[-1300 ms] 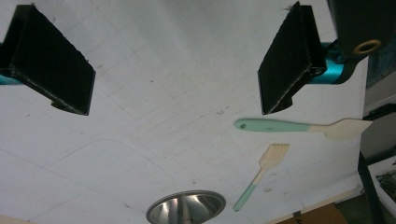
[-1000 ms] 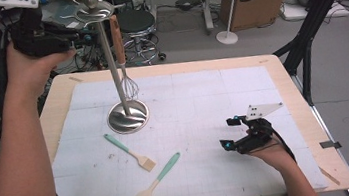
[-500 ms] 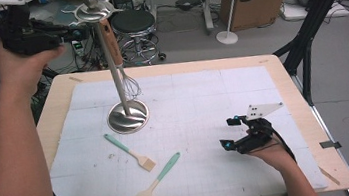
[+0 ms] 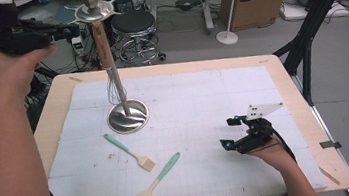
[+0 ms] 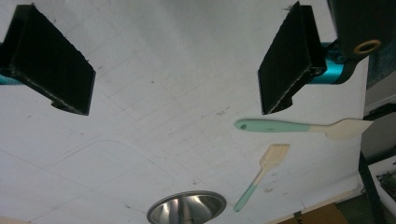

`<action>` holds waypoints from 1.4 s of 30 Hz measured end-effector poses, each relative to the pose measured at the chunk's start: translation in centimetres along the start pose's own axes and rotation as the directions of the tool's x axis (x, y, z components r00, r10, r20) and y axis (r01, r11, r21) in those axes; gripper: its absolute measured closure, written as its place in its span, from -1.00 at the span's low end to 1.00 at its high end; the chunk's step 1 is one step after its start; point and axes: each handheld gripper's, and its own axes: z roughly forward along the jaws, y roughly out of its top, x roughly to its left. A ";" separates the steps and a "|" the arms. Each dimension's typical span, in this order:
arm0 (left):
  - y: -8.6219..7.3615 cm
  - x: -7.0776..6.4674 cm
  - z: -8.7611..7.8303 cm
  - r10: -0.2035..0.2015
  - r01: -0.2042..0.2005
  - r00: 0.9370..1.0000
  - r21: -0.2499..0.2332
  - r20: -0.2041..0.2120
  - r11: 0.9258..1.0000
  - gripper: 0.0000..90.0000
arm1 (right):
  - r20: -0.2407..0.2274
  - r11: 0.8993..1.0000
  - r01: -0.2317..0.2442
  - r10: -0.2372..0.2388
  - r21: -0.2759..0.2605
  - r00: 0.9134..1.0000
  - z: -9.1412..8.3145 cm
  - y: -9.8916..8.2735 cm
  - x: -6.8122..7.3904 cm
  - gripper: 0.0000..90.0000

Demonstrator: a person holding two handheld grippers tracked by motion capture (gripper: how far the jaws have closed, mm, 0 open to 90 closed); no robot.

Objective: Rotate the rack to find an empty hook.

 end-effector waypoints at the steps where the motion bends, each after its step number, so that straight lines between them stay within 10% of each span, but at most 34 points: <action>1: 0.0 -0.2 0.0 0.000 0.000 1.000 0.001 0.002 1.000 0.99 | -0.001 1.000 -0.002 0.002 0.004 1.000 0.0 0.0 0.0 -0.76; 19: 1.9 -3.9 3.1 0.084 -0.085 0.988 0.000 0.129 0.996 0.99 | -0.005 1.000 0.003 -0.003 0.005 1.000 0.2 0.0 0.1 -0.76; 32: 1.9 -4.1 6.2 0.084 -0.090 0.992 0.064 0.096 0.994 0.99 | -0.004 1.000 -0.001 0.001 0.000 1.000 0.0 0.0 0.0 -0.76; 42: 1.5 -3.4 5.5 0.074 -0.077 0.995 0.043 0.067 0.996 0.99 | -0.004 1.000 -0.009 0.009 0.000 1.000 -0.1 0.0 -0.1 -0.76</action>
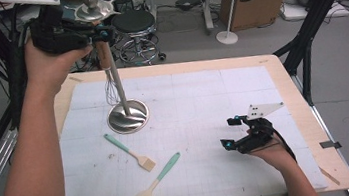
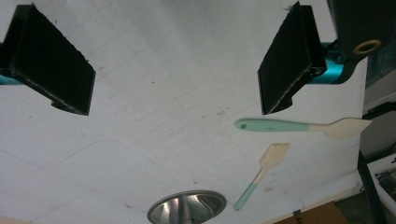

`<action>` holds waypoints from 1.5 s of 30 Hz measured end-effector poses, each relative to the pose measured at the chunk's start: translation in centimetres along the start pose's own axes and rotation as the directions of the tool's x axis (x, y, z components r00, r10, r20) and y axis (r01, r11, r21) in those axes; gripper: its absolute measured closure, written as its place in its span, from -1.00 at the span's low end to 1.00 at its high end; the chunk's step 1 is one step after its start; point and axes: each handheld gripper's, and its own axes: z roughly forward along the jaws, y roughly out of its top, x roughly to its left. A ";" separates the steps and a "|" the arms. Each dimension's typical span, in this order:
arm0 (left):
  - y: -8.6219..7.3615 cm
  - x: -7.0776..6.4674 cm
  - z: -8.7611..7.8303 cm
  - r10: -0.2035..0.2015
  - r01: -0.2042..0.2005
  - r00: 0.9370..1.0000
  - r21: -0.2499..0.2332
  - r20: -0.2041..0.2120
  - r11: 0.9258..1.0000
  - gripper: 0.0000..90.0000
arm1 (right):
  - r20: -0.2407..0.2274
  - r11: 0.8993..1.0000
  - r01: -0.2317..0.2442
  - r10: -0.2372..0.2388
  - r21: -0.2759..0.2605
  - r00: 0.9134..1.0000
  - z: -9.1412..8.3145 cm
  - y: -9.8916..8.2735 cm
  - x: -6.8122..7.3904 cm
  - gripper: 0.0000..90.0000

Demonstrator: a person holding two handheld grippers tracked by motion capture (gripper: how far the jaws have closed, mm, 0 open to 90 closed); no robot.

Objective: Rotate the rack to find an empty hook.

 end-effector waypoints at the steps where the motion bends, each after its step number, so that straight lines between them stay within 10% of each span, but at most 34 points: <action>1: -0.1 0.0 -0.1 0.000 0.000 1.000 -0.002 0.000 1.000 0.99 | -0.001 1.000 0.003 -0.003 0.002 1.000 0.0 0.0 0.0 -0.76; 32: -1.9 1.9 -4.8 -0.078 0.071 0.984 -0.049 -0.163 0.996 0.99 | 0.003 1.000 0.004 -0.004 0.003 1.000 0.1 0.0 0.0 -0.75; 45: -2.3 2.0 -4.9 -0.097 0.087 0.983 -0.068 -0.158 0.994 0.99 | 0.003 1.000 0.004 -0.004 0.001 1.000 0.1 0.0 0.0 -0.75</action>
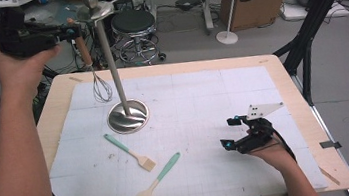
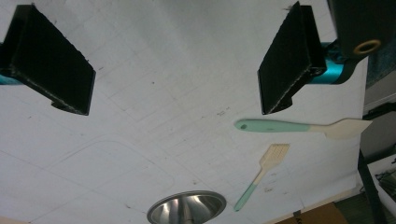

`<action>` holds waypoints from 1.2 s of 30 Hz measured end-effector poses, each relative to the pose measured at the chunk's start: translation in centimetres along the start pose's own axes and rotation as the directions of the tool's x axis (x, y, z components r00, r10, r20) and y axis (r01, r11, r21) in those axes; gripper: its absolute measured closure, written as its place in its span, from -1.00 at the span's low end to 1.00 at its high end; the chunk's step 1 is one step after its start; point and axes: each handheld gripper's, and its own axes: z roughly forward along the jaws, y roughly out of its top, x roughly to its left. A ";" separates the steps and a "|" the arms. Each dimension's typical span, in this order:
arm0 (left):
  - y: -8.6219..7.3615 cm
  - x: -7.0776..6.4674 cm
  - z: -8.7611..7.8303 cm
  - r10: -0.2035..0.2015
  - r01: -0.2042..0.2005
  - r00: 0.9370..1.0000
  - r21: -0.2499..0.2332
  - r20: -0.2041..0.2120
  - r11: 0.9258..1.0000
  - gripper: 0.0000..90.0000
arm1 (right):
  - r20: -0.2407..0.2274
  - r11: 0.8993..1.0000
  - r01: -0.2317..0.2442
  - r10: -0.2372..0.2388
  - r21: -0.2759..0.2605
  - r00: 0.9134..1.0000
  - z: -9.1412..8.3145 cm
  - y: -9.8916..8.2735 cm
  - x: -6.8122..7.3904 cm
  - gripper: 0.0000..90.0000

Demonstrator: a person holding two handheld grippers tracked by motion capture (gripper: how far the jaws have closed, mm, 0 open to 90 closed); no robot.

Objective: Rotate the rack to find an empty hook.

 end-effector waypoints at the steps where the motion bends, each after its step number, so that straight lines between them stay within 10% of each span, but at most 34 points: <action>1: -0.1 -0.1 0.0 0.000 0.000 1.000 -0.009 0.012 1.000 0.99 | 0.000 1.000 0.002 -0.002 0.002 1.000 0.0 0.0 0.0 -0.76; 22: 2.5 -3.6 2.5 0.075 -0.072 0.988 -0.027 0.134 0.997 0.99 | -0.004 1.000 -0.001 0.001 0.002 1.000 0.1 0.0 0.0 -0.76; 36: 1.7 -3.4 4.5 0.063 -0.066 0.989 0.011 0.136 0.998 0.99 | -0.005 1.000 -0.001 0.001 -0.001 1.000 -0.1 0.0 -0.1 -0.75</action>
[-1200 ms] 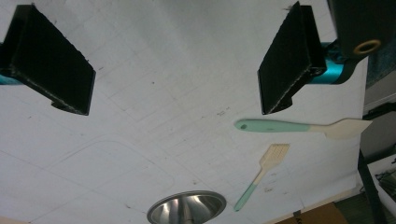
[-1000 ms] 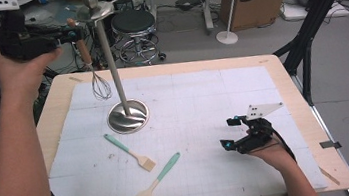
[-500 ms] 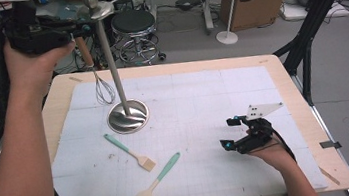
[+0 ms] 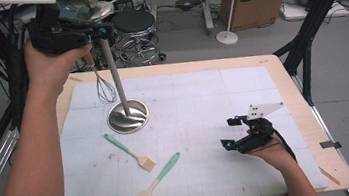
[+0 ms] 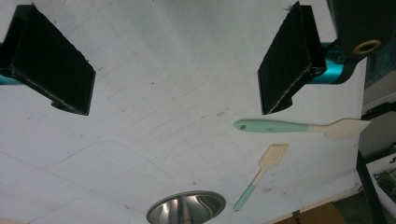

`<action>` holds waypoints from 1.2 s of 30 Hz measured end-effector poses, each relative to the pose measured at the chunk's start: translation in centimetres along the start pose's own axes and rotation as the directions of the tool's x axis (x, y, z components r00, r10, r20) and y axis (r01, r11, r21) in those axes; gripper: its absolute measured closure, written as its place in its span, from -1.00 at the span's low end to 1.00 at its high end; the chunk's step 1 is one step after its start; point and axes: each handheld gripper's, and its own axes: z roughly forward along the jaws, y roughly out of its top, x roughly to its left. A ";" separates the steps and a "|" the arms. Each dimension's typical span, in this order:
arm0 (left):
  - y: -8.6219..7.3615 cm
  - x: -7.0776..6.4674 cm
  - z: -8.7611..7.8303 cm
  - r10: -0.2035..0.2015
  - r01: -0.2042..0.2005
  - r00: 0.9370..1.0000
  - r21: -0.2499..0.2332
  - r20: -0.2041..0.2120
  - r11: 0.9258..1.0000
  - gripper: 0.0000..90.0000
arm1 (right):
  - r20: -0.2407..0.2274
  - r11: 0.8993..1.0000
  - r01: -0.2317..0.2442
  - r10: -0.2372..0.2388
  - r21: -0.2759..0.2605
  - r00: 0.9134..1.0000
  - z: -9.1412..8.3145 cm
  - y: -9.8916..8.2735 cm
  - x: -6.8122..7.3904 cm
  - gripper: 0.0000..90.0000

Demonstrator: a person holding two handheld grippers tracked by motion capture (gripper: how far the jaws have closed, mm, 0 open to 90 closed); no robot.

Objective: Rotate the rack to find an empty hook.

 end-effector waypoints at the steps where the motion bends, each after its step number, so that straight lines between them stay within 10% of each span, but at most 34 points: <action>1: 0.0 0.0 -0.1 0.002 -0.002 1.000 0.002 -0.003 1.000 0.99 | -0.002 1.000 -0.002 0.002 -0.001 1.000 0.0 0.0 0.0 -0.75; 24: -1.6 1.7 -3.9 -0.047 0.043 0.992 -0.036 -0.114 0.998 0.99 | -0.002 1.000 -0.005 0.005 0.007 1.000 0.1 0.0 0.1 -0.75; 36: -1.6 1.1 -3.1 -0.042 0.040 0.996 -0.032 -0.080 0.999 0.99 | -0.005 1.000 -0.002 0.002 0.000 1.000 0.1 0.0 0.1 -0.75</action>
